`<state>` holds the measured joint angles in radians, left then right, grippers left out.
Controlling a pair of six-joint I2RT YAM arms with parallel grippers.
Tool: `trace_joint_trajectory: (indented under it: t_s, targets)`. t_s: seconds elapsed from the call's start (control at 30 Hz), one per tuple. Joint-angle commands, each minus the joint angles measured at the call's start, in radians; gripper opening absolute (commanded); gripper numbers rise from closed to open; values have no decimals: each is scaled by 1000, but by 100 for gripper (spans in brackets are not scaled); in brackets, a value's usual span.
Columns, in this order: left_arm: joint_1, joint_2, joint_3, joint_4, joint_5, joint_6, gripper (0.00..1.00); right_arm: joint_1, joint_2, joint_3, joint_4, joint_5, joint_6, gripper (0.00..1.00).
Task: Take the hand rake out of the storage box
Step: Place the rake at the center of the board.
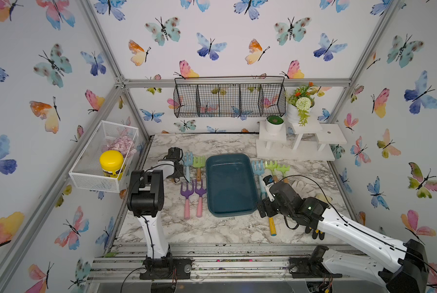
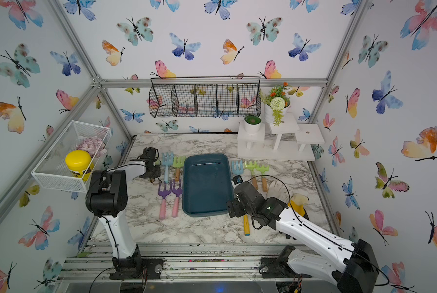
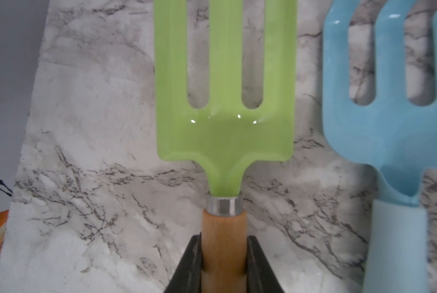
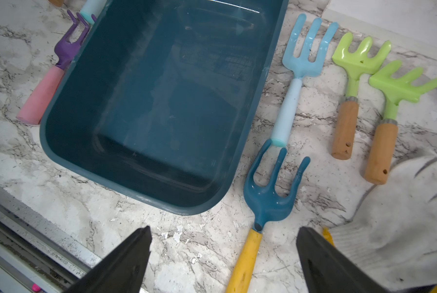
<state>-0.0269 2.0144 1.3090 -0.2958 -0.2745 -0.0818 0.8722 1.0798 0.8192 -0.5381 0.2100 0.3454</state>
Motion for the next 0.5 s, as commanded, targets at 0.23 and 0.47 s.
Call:
trace_joint_trajectory:
  t_s: [0.23,0.47]
  targets:
    - [7,40,19,20,34,19,5,7,35,3,-6,15,-9,99]
    - [5,35,16,29,50,20,20,8,45,4,-6,15,-11,99]
